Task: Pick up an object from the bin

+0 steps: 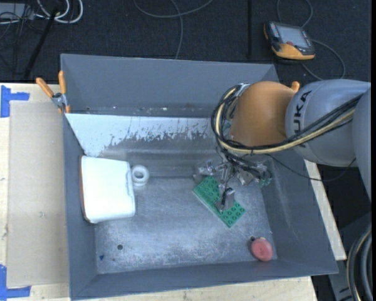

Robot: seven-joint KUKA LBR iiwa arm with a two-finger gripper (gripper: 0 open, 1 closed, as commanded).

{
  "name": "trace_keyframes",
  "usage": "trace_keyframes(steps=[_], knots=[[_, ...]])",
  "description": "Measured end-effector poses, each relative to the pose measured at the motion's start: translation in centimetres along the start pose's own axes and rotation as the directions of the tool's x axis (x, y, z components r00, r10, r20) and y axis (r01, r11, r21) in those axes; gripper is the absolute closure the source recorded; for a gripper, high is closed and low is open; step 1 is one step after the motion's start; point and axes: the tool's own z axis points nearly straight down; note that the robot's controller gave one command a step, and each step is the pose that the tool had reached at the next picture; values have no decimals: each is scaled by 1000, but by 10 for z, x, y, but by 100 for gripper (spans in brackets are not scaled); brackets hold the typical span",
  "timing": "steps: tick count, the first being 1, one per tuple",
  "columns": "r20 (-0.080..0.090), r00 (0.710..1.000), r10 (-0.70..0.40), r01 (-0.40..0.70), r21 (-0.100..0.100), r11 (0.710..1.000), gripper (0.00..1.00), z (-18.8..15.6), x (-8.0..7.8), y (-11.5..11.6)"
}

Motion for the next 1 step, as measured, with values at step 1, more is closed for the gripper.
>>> trace_keyframes(steps=[1], knots=[[9, 1000, 4, -4, 6, 1000, 100, -166, 0, 24]])
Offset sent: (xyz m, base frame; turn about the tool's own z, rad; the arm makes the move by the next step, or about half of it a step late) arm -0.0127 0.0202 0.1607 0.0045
